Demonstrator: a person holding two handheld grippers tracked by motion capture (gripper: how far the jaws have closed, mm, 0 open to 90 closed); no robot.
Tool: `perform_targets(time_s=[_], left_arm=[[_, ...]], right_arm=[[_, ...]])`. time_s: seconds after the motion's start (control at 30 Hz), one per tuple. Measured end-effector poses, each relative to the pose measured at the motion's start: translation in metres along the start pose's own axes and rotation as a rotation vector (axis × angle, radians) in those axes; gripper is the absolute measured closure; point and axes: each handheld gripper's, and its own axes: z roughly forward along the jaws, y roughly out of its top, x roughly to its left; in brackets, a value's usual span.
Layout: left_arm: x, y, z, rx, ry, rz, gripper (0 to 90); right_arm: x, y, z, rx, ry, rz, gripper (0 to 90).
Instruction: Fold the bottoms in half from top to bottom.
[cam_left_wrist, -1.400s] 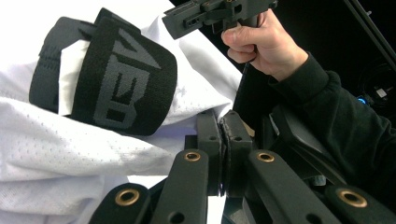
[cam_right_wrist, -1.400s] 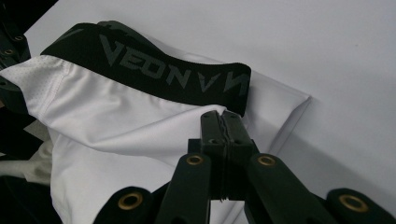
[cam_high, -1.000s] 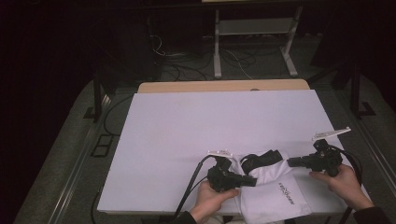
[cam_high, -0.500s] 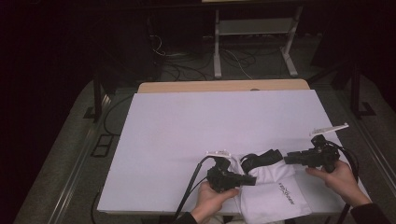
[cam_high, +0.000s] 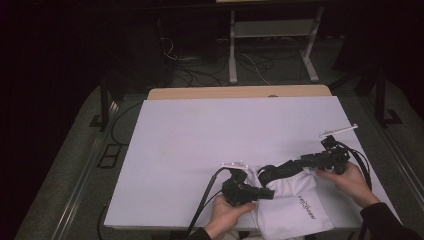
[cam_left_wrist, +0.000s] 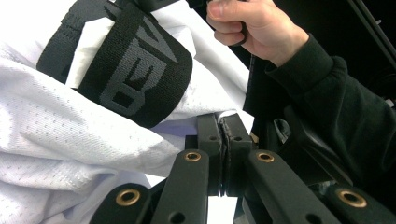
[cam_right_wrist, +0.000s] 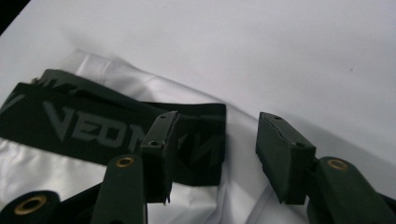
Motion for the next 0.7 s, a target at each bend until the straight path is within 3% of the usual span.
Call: perform_targets(time_s=[0.43,0.7], left_arm=[[-0.004,0.001,0.003,0.024,0.031,0.046,87.2],[-0.012,0.001,0.006,0.065,0.076,0.127,87.1]], right_arm=[[0.001,0.008,0.019,0.033,0.025,-0.006,60.5],[0.008,0.009,0.024,0.037,0.017,-0.041,69.6]])
